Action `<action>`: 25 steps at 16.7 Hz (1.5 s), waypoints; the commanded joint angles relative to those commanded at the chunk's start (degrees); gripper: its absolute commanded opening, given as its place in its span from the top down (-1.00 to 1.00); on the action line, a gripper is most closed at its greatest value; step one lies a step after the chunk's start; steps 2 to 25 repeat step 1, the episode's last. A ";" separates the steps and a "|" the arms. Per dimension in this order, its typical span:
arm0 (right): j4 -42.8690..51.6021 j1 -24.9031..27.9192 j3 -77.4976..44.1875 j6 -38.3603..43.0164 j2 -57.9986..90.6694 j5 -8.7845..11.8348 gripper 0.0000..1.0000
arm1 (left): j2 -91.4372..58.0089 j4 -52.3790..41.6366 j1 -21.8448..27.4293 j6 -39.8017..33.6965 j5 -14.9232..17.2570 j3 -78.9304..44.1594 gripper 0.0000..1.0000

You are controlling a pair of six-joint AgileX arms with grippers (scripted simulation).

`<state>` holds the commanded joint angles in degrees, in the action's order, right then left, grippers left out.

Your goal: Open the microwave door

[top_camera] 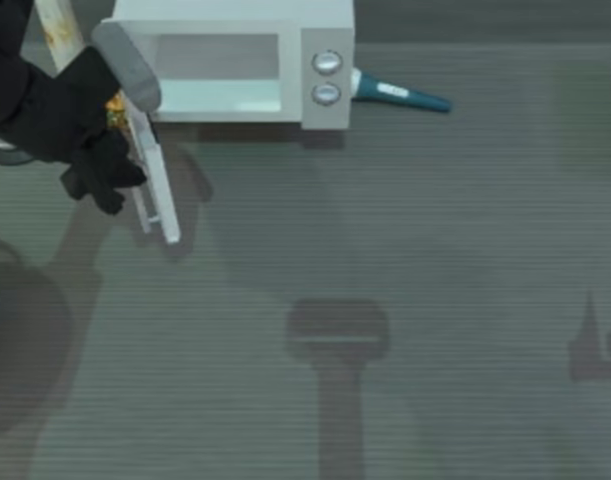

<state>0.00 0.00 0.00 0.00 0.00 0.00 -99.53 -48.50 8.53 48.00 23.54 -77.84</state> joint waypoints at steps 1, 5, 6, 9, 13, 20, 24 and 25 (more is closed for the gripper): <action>0.00 0.00 0.00 0.00 0.00 0.00 -1.00 | 0.00 0.00 0.00 0.00 0.00 0.00 1.00; 0.00 0.00 0.00 0.00 0.00 0.00 -1.00 | 0.00 0.00 0.00 0.00 0.00 0.00 1.00; 0.00 0.00 0.00 0.00 0.00 0.00 -1.00 | 0.00 0.00 0.00 0.00 0.00 0.00 1.00; 0.00 0.00 0.00 0.00 0.00 0.00 -1.00 | 0.00 0.00 0.00 0.00 0.00 0.00 1.00; 0.00 0.00 0.00 0.00 0.00 0.00 -1.00 | 0.00 0.00 0.00 0.00 0.00 0.00 1.00; 0.00 0.00 0.00 0.00 0.00 0.00 -1.00 | 0.00 0.00 0.00 0.00 0.00 0.00 1.00; 0.00 0.00 0.00 0.00 0.00 0.00 -1.00 | 0.00 0.00 0.00 0.00 0.00 0.00 1.00; 0.00 0.00 0.00 0.00 0.00 0.00 -1.00 | 0.00 0.00 0.00 0.00 0.00 0.00 1.00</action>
